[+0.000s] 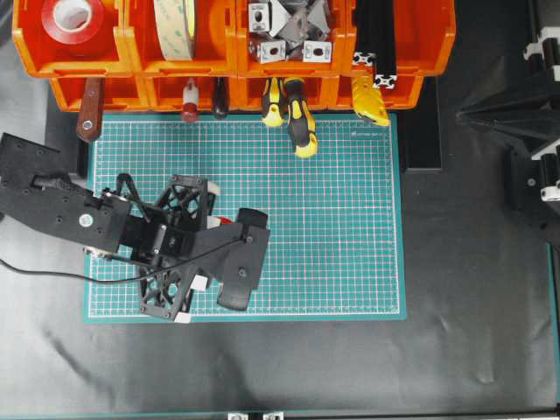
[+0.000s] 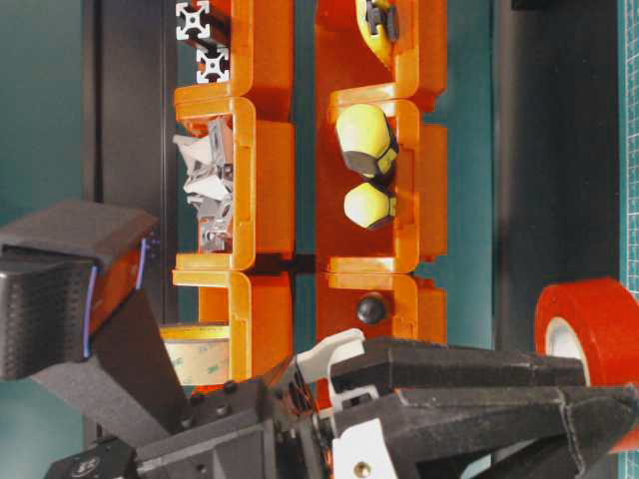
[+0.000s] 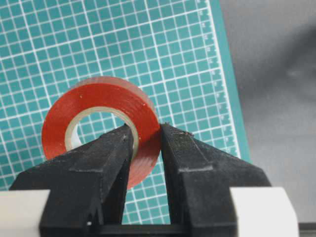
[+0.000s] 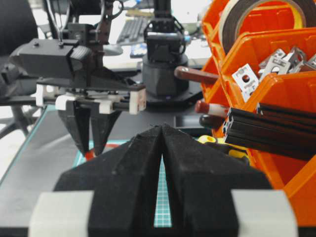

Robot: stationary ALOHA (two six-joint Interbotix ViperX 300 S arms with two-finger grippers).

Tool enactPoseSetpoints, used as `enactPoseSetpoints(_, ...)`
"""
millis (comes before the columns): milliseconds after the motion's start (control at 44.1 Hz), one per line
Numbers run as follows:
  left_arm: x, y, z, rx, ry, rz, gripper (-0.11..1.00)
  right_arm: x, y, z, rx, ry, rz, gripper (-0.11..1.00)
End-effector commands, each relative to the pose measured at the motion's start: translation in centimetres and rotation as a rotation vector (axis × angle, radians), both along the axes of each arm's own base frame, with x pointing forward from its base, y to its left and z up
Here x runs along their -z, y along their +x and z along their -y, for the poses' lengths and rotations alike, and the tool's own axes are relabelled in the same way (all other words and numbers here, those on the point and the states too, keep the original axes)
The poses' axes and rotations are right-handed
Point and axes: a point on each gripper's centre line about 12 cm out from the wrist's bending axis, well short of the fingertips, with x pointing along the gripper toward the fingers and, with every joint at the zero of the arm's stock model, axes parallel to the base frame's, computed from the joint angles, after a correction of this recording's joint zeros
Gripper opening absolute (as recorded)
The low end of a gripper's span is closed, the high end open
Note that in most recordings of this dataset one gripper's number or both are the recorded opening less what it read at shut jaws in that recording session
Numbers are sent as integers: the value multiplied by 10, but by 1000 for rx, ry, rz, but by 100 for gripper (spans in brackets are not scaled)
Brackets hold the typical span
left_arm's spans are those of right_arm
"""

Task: Pick vinyl tape from container rack with left arm.
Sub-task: 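Lower the red tape onto the mat center and open the left gripper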

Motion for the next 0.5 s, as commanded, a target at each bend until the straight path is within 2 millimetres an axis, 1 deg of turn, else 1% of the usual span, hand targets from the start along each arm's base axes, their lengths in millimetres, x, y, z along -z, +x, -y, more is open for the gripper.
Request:
enactPoseSetpoints(0, -10, 2, -5, -10, -7, 31, 18, -15, 1, 0, -1, 5, 38, -1)
enactPoseSetpoints(68, -10, 2, -7, -17, -7, 31, 18, -15, 1, 0, -1, 5, 38, -1)
enactPoseSetpoints(113, -10, 2, -9, -19, -6, 32, 22, -14, 1, 0, -1, 5, 37, -1)
enactPoseSetpoints(159, -10, 2, -9, -21, -6, 32, 32, -15, 1, 0, -1, 5, 38, -1)
enactPoseSetpoints(204, -10, 2, -10, -22, -5, 30, 47, -15, 1, 0, -1, 5, 40, -1)
enactPoseSetpoints(295, -10, 2, -11, -26, -7, 30, 72, -15, 1, 0, -1, 5, 41, -1)
enactPoseSetpoints(363, -9, 2, -12, -35, -10, 28, 85, -15, 1, 0, -1, 5, 40, -1)
enactPoseSetpoints(408, -9, 2, -13, -40, -10, 28, 90, -15, 1, 0, -1, 5, 40, -1)
enactPoseSetpoints(476, -11, 2, -13, -43, -13, 32, 89, -15, 1, 0, -1, 5, 40, -1)
